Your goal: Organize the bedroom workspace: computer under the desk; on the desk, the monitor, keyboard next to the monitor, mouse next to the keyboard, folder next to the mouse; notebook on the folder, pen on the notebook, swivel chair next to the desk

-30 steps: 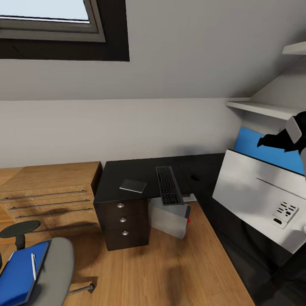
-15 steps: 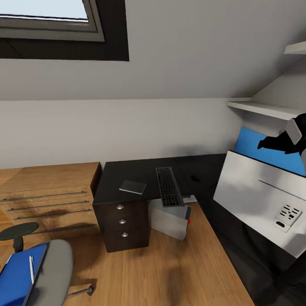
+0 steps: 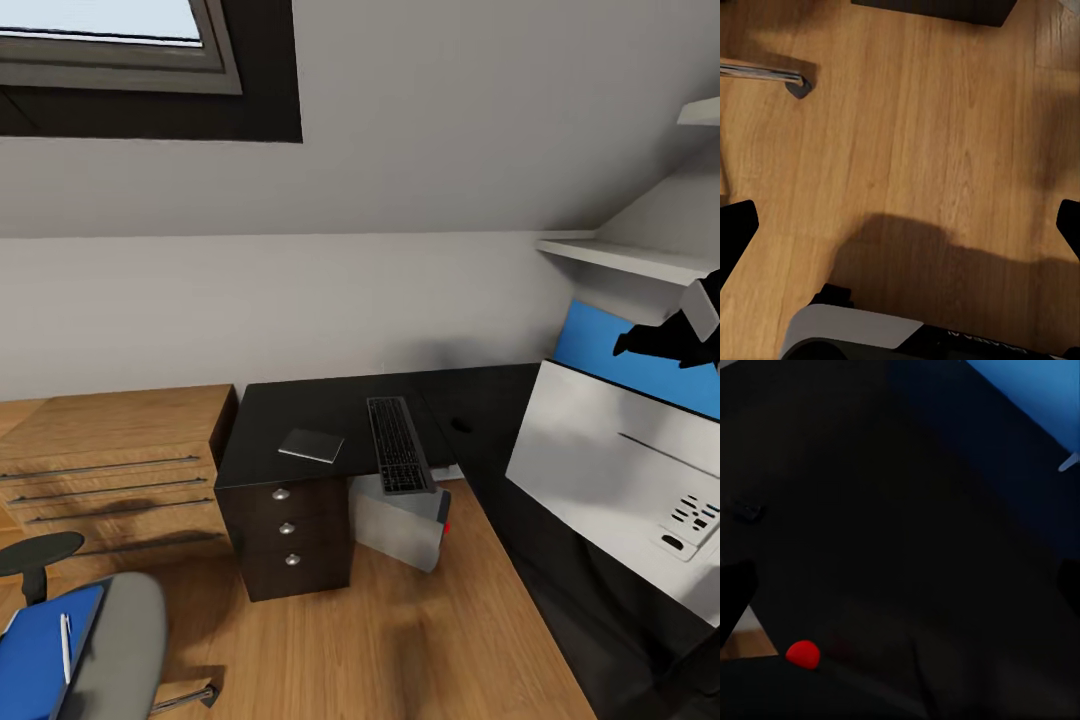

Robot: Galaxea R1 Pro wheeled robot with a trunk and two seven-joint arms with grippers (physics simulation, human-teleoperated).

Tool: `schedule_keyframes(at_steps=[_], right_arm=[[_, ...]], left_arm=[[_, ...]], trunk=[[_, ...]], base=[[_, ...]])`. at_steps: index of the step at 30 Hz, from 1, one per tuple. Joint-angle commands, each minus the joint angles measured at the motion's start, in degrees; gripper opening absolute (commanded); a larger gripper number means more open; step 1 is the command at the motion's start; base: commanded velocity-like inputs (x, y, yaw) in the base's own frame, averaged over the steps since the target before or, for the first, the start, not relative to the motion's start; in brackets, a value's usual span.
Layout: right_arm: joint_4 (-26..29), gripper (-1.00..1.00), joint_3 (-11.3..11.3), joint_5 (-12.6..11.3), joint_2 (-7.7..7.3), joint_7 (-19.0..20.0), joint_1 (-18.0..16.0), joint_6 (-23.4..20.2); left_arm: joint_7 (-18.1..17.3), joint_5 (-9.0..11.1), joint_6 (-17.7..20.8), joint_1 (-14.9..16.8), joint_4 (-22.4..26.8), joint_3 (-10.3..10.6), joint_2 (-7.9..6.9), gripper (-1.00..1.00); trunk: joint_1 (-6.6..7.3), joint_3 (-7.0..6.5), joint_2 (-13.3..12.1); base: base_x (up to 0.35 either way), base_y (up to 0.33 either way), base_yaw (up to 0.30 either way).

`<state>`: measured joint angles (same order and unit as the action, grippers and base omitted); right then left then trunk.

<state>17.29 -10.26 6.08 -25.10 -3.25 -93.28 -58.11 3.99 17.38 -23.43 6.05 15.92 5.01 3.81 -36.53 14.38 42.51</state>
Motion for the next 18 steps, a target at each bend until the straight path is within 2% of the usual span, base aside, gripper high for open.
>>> schedule_keyframes(at_steps=[1, 10, 18], right_arm=[[0.0, 1.00, -0.3, 0.5, 0.05, 0.1, -0.1, -0.3], [-1.8, 1.00, 3.1, 0.5, 0.06, 2.7, -0.1, -0.7], [-2.4, 1.00, 3.9, 0.6, -0.24, 7.6, -0.1, -0.7]], left_arm=[[0.4, 0.3, -0.2, 0.1, 0.0, 0.5, -0.03, 1.00], [0.6, 0.4, -0.2, 0.0, 0.1, 0.4, -0.03, 1.00], [0.6, 0.5, -0.2, 0.0, 0.1, 0.3, 0.05, 1.00]], trunk=[[-0.01, 0.08, 0.1], [-0.01, 0.08, 0.1], [-0.01, 0.08, 0.1]], base=[[0.003, 0.000, 0.000], [0.001, 0.000, 0.000], [0.000, 0.000, 0.000]])
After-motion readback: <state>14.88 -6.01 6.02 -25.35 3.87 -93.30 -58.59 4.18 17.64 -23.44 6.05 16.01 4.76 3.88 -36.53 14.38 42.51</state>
